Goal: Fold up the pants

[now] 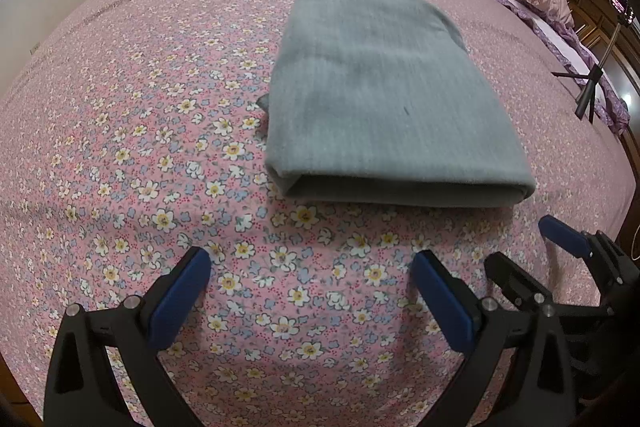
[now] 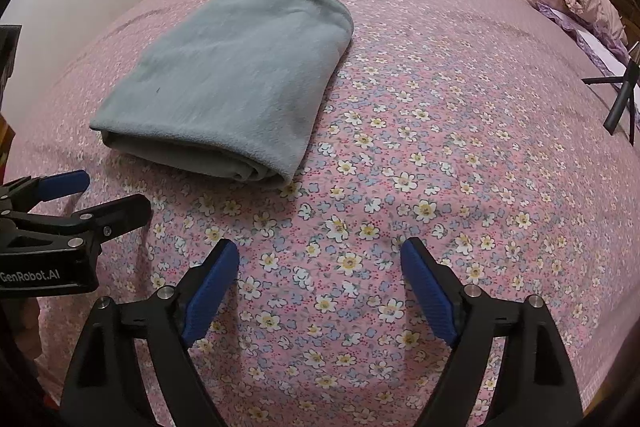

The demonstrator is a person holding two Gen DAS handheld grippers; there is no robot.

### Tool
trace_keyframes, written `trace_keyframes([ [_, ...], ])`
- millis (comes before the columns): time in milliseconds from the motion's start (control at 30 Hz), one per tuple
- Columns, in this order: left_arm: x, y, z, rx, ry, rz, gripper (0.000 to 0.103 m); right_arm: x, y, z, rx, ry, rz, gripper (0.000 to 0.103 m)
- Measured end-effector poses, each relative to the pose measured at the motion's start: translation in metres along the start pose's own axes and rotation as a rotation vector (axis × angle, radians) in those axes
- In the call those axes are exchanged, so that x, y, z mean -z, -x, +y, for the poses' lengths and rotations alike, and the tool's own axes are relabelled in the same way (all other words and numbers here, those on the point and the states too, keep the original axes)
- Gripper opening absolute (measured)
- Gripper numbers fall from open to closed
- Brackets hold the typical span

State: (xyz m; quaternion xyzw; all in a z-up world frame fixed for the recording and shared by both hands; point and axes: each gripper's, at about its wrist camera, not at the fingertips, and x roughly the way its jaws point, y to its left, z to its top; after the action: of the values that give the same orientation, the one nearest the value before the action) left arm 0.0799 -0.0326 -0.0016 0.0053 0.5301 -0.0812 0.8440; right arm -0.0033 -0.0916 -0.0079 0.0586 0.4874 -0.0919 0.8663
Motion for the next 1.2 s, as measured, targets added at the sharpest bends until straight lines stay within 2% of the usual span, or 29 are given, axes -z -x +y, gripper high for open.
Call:
trace_keyframes([
  [1200, 0.0006, -0.0016, -0.0006, -0.007, -0.004, 0.001, 0.103, 0.0007, 0.0005, 0.0015, 0.002, 0.001, -0.002, 0.09],
])
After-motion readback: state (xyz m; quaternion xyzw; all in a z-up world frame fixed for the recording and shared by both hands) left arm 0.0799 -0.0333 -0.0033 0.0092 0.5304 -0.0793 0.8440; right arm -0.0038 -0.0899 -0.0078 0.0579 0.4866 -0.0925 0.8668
